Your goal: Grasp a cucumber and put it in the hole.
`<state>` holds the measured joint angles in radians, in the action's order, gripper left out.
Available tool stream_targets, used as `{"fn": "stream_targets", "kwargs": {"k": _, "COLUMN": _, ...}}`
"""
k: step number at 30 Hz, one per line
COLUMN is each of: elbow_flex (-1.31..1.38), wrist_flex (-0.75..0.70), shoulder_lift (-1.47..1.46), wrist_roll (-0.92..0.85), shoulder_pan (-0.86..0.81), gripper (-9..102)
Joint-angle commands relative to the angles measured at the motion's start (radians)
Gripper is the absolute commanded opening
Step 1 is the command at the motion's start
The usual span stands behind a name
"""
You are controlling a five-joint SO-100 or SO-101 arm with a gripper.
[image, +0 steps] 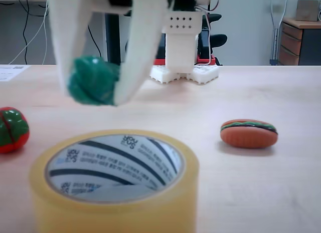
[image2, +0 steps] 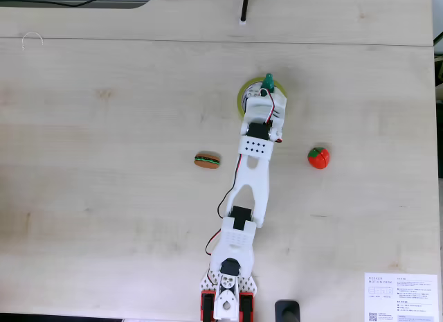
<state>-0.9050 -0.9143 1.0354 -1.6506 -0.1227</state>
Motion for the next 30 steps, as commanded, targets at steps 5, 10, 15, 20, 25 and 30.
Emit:
{"fn": "stream_targets", "kwargs": {"k": 5, "elbow_flex": 0.114, "wrist_flex": -0.008, "shoulder_lift": 0.029, "wrist_roll": 0.095, "shoulder_pan": 0.006, "gripper": 29}}
{"fn": "stream_targets", "kwargs": {"k": 10, "elbow_flex": 0.141, "wrist_flex": -0.008, "shoulder_lift": 0.026, "wrist_roll": 0.114, "shoulder_pan": 0.006, "gripper": 61}}
{"fn": "stream_targets", "kwargs": {"k": 15, "elbow_flex": 0.143, "wrist_flex": -0.008, "shoulder_lift": 0.037, "wrist_roll": 0.114, "shoulder_pan": 0.005, "gripper": 63}}
{"fn": "stream_targets", "kwargs": {"k": 20, "elbow_flex": 0.143, "wrist_flex": -0.008, "shoulder_lift": 0.043, "wrist_roll": 0.114, "shoulder_pan": 0.005, "gripper": 63}}
{"fn": "stream_targets", "kwargs": {"k": 25, "elbow_flex": 0.143, "wrist_flex": -0.012, "shoulder_lift": 0.051, "wrist_roll": 0.114, "shoulder_pan": 0.003, "gripper": 61}}
{"fn": "stream_targets", "kwargs": {"k": 30, "elbow_flex": 0.143, "wrist_flex": -0.066, "shoulder_lift": 0.072, "wrist_roll": 0.109, "shoulder_pan": -0.009, "gripper": 46}}
